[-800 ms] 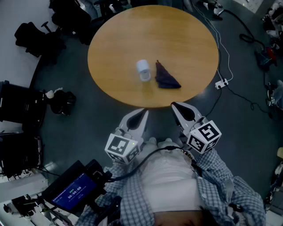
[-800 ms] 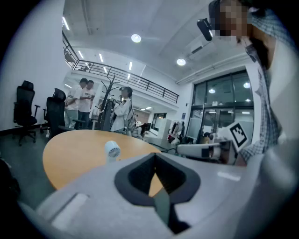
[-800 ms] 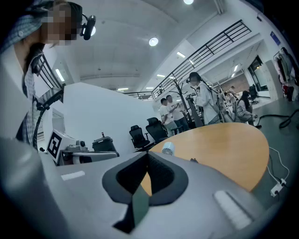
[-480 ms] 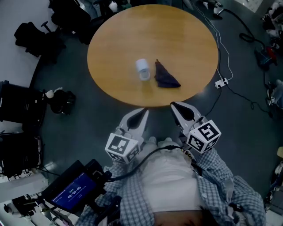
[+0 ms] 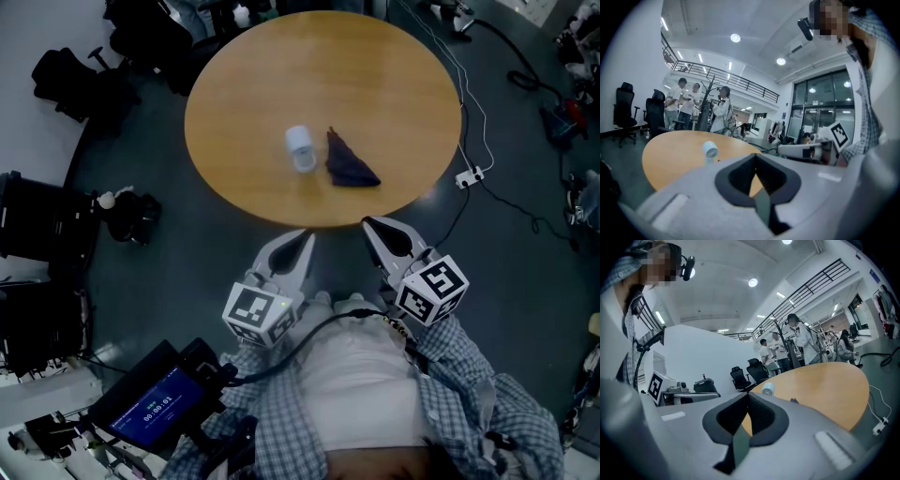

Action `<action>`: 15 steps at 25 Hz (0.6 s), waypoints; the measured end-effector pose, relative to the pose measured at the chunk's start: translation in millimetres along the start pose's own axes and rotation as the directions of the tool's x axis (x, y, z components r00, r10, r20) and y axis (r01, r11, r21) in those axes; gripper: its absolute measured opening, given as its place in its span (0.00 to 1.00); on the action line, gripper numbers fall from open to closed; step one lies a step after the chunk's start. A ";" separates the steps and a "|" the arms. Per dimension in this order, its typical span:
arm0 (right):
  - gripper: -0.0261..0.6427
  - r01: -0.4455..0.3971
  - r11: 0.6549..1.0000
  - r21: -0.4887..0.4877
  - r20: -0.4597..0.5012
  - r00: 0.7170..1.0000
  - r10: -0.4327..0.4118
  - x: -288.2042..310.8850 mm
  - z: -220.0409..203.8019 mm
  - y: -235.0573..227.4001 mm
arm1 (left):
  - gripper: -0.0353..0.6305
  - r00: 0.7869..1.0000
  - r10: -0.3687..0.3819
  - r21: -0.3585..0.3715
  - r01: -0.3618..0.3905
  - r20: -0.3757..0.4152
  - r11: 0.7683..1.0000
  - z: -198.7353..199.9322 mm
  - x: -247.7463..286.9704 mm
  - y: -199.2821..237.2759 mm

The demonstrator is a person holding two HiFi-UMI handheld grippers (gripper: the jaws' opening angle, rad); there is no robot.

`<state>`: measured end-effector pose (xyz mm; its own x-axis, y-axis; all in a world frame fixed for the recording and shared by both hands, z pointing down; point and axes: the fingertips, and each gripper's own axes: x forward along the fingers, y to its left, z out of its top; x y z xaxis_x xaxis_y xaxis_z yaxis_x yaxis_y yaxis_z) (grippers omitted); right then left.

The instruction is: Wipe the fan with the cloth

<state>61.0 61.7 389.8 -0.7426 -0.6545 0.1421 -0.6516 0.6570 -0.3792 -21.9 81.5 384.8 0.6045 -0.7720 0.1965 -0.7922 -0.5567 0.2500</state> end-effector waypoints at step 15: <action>0.04 -0.053 0.998 0.031 0.032 0.998 0.052 -50.9 0.0 4.6 | 0.05 0.997 0.066 -0.011 -0.066 0.033 0.998 0.3 -21.2 -34.8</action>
<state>95.8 98.0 380.8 -0.7698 -0.6315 0.0927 -0.6066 0.6787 -0.4140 -7.2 117.2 371.7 0.5478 -0.8168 0.1808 -0.8292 -0.5014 0.2471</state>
